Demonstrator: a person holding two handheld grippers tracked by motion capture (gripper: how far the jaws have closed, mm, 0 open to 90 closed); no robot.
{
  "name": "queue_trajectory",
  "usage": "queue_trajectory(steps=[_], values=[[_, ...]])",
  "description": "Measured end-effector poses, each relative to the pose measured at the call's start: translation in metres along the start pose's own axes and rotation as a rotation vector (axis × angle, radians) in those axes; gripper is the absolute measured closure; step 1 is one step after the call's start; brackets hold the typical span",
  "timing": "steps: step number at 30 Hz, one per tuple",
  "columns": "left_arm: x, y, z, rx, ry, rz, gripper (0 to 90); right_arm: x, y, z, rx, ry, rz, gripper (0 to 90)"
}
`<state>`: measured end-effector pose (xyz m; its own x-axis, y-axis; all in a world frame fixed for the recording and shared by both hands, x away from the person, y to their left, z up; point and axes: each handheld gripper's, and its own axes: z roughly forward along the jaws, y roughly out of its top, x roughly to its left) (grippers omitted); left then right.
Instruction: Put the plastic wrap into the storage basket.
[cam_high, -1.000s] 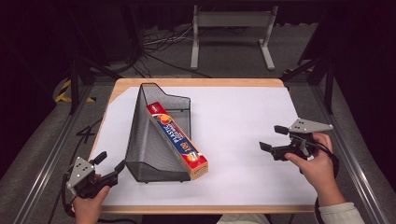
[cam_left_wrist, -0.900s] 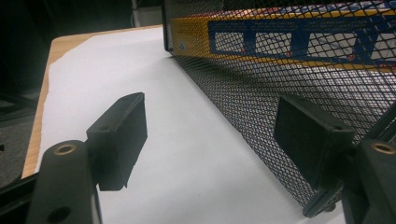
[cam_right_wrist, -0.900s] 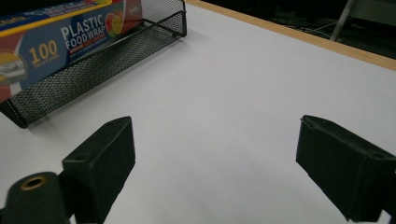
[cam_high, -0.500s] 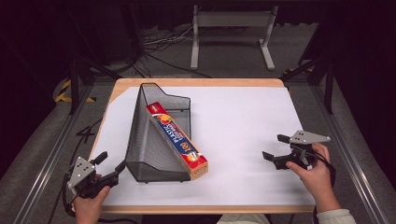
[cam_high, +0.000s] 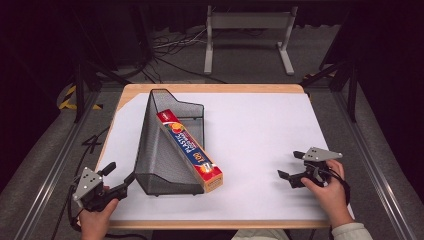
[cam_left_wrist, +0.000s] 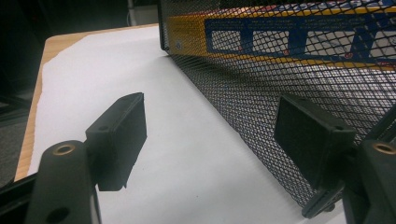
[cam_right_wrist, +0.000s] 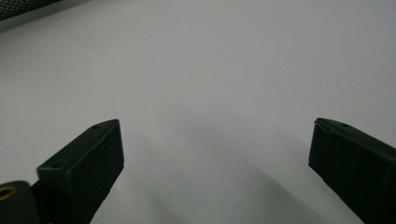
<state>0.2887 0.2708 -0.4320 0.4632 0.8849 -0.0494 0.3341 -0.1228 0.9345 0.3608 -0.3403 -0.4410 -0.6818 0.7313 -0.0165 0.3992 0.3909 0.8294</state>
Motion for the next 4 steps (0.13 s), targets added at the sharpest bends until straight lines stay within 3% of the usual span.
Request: queue_trajectory(steps=[4], values=[[0.0009, -0.0004, 0.0010, 0.002, -0.004, -0.004, 25.2, 0.0000, 0.0004, -0.0019, -0.011, -0.007, 0.001, 3.5]])
